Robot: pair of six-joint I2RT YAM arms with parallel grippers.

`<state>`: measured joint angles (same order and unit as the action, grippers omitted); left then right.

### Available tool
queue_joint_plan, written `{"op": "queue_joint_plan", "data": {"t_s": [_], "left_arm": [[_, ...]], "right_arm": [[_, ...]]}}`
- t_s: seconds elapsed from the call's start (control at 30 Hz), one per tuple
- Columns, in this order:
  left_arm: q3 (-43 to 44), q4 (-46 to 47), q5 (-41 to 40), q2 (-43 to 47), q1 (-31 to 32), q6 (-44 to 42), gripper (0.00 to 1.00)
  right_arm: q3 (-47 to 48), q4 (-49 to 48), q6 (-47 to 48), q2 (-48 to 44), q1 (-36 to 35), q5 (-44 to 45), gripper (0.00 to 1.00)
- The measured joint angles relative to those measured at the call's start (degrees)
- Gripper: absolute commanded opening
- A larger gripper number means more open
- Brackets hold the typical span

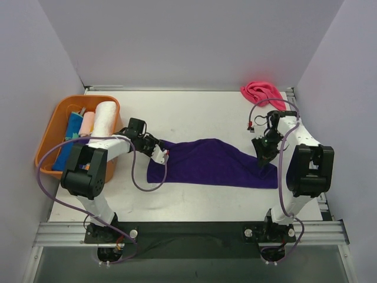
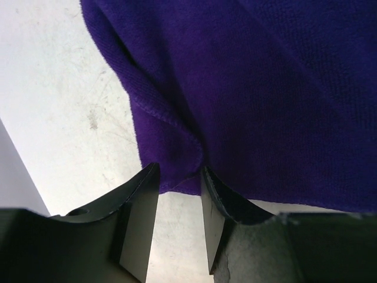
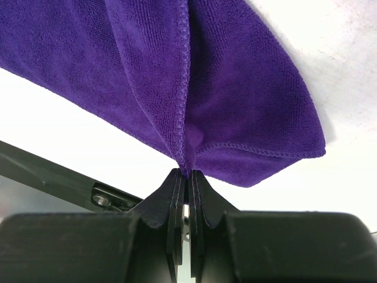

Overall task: Roll the towels
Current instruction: Flatten the towel

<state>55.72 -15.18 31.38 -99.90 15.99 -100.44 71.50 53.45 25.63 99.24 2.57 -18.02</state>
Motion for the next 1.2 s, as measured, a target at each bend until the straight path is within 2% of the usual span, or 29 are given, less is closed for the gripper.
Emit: {"op": "queue_joint_plan", "data": {"t_s": [0.2, 0.3, 0.4, 0.5, 0.57, 0.77, 0.9, 1.07, 1.2], "left_arm": [[0.00, -1.79, -0.39, -0.68, 0.00, -1.25, 0.44], [0.00, -2.34, -0.90, -0.85, 0.00, -1.55, 0.39], [0.02, -2.40, -1.14, -1.42, 0.00, -1.40, 0.29], [1.01, -2.64, -1.38, -1.95, 0.00, 0.22, 0.15], [2.45, -2.71, -1.68, -2.14, -0.04, 2.23, 0.01], [8.17, -1.40, -2.69, -1.79, -1.44, 13.86, 0.00], [11.52, -1.57, -2.60, 0.33, -3.69, 25.73, 0.00], [15.76, -1.92, -0.81, 5.62, -7.93, 40.85, 0.00], [17.59, -3.17, 3.32, 12.07, -10.60, 51.80, 0.00]], "right_arm": [[0.44, 0.24, 0.15, 0.00, 0.59, 0.02, 0.00], [0.85, 0.39, 0.17, 0.02, 0.85, 0.02, 0.00], [1.01, 0.39, 0.17, 0.02, 0.90, 0.02, 0.00], [1.11, 0.46, 0.37, 0.02, 1.14, 0.02, 0.00], [1.66, 0.72, 0.63, 0.04, 1.66, 0.09, 0.00], [9.79, 1.55, 1.99, 1.75, 4.94, 1.33, 0.00], [16.98, 1.68, 3.08, 2.36, 7.91, 2.34, 0.00], [25.68, 1.73, 4.11, 2.49, 11.85, 2.12, 0.00], [28.70, 1.90, 4.59, 1.46, 13.51, -1.62, 0.00]]}}
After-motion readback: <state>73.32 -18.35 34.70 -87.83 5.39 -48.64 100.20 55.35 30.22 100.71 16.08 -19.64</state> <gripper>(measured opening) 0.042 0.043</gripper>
